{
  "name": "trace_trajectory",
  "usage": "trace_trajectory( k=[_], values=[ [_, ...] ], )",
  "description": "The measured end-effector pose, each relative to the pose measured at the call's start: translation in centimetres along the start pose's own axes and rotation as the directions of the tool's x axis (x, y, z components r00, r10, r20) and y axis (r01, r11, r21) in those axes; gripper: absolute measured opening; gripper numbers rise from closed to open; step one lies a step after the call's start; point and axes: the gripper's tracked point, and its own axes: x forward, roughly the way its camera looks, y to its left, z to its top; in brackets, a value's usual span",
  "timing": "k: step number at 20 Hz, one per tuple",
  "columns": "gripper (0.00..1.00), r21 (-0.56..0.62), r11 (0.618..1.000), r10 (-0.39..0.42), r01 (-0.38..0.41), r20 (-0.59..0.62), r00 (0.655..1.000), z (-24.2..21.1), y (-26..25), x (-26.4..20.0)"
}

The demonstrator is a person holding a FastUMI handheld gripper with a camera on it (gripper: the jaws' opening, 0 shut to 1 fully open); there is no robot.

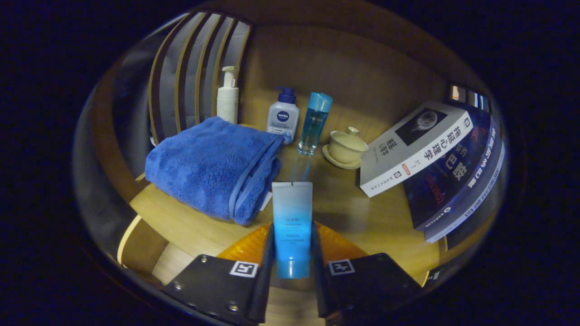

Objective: Pull open the drawer, take out the items inside it, and place them on the countertop above the cabinet.

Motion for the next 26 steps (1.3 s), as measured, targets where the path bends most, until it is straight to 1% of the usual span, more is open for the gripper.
trace_trajectory(
  k=[2, 6, 7, 9, 12, 15, 19, 22, 25, 26],
  values=[
    [0.46, 0.016, 1.000, -0.003, 0.003, 0.038, 0.999, 0.5, -0.1, -0.3],
    [0.91, 0.013, 1.000, 0.003, -0.005, 0.135, 0.991, 2.4, 0.0, -2.7],
    [0.92, 0.008, 1.000, 0.002, -0.003, 0.161, 0.987, 2.8, -0.1, -3.7],
    [0.98, 0.002, 1.000, 0.006, -0.007, 0.224, 0.975, 3.6, 0.1, -5.7],
    [0.99, -0.008, 1.000, 0.019, -0.018, 0.316, 0.949, 4.5, 0.6, -9.6],
    [0.99, 0.003, 0.999, 0.044, -0.049, 0.395, 0.918, 4.6, 1.4, -14.0],
    [0.99, 0.009, 0.996, 0.073, -0.090, 0.502, 0.861, 3.7, 2.7, -20.4],
    [0.98, -0.004, 0.997, 0.061, -0.072, 0.577, 0.814, 2.3, 2.8, -24.4],
    [0.98, 0.010, 0.998, 0.036, -0.056, 0.649, 0.760, 0.4, 2.8, -28.0],
    [0.98, 0.015, 0.998, 0.031, -0.054, 0.663, 0.748, -0.5, 2.9, -28.9]
  ],
)
